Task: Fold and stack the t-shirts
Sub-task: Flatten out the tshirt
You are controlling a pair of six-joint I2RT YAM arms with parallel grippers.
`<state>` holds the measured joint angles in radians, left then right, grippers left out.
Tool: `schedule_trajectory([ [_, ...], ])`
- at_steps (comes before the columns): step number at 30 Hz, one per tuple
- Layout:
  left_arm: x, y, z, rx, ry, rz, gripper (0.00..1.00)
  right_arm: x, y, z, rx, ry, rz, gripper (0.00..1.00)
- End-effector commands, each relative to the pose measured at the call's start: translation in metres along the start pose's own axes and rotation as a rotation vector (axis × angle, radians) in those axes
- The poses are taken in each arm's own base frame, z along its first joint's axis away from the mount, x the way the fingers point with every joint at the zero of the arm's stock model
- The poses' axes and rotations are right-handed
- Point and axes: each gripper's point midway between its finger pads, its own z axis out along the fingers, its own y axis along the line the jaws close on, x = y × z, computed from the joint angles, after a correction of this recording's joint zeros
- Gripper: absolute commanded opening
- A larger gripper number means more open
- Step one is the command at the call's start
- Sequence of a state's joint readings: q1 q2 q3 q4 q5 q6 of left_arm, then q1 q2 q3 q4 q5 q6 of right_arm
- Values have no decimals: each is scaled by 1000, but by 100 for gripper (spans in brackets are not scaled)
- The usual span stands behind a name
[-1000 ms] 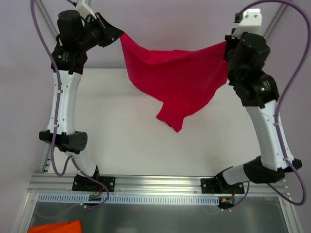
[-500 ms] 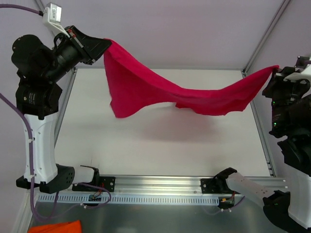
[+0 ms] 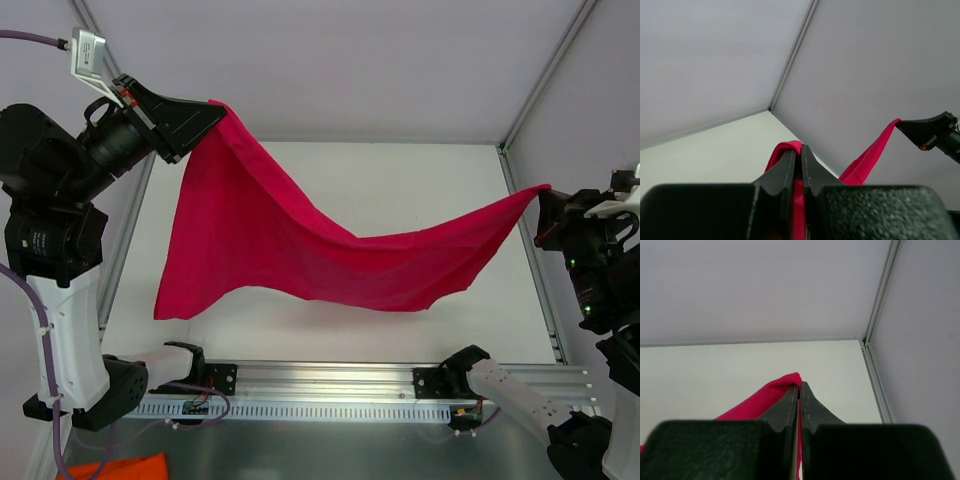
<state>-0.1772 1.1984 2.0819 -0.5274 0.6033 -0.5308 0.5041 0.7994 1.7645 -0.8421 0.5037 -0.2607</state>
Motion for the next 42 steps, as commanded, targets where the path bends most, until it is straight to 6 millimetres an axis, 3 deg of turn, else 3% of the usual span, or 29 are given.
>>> schedule_trajectory([
  [1, -5, -8, 5, 64, -10, 48, 0, 1, 6, 8, -1, 21, 8, 1],
  [4, 12, 24, 24, 2, 33, 6, 0, 11, 9, 28, 39, 67, -32, 1],
  [8, 41, 77, 60, -73, 99, -58, 0, 28, 19, 74, 113, 86, -105, 1],
  [10, 57, 113, 88, -124, 140, -93, 0, 36, 28, 98, 135, 112, -141, 1],
  [11, 74, 140, 106, -159, 180, -127, 0, 50, 39, 121, 143, 155, -177, 1],
  [14, 71, 165, 129, -197, 178, -120, 0, 55, 57, 159, 140, 144, -168, 1],
  [15, 73, 180, 144, -214, 190, -125, 0, 71, 69, 181, 137, 180, -183, 1],
  [16, 72, 190, 151, -229, 189, -125, 0, 74, 74, 194, 141, 183, -171, 1],
  [18, 70, 215, 168, -255, 179, -137, 0, 68, 80, 214, 148, 171, -148, 1],
  [19, 69, 222, 173, -256, 169, -162, 0, 80, 89, 234, 150, 195, -156, 1],
  [21, 73, 241, 180, -264, 160, -198, 0, 68, 95, 250, 152, 165, -138, 1],
  [22, 68, 250, 180, -268, 138, -225, 0, 81, 102, 267, 152, 194, -155, 1],
  [23, 68, 256, 180, -268, 136, -244, 0, 81, 103, 274, 156, 199, -157, 1],
  [24, 71, 258, 180, -257, 141, -273, 0, 60, 105, 277, 158, 158, -138, 1],
  [26, 66, 256, 178, -242, 127, -262, 0, 58, 107, 286, 168, 160, -161, 1],
  [31, 35, 224, 166, -188, 74, -201, 0, 7, 96, 273, 206, 12, -149, 1],
  [34, 17, 193, 154, -127, 55, -170, 0, -25, 89, 248, 210, -76, -148, 1],
  [35, 6, 171, 144, -94, 40, -150, 0, -34, 91, 238, 201, -101, -152, 1],
  [36, 8, 165, 140, -83, 49, -149, 0, -57, 81, 215, 204, -159, -150, 1],
  [38, 7, 134, 120, -43, 49, -125, 0, -68, 80, 193, 189, -190, -144, 1],
  [39, 4, 124, 113, -25, 34, -104, 0, -88, 69, 168, 187, -239, -128, 1],
  [41, -1, 94, 89, 7, 19, -66, 0, -94, 70, 146, 162, -265, -118, 1],
  [42, -1, 85, 82, 16, 19, -58, 0, -108, 59, 124, 158, -306, -89, 1],
])
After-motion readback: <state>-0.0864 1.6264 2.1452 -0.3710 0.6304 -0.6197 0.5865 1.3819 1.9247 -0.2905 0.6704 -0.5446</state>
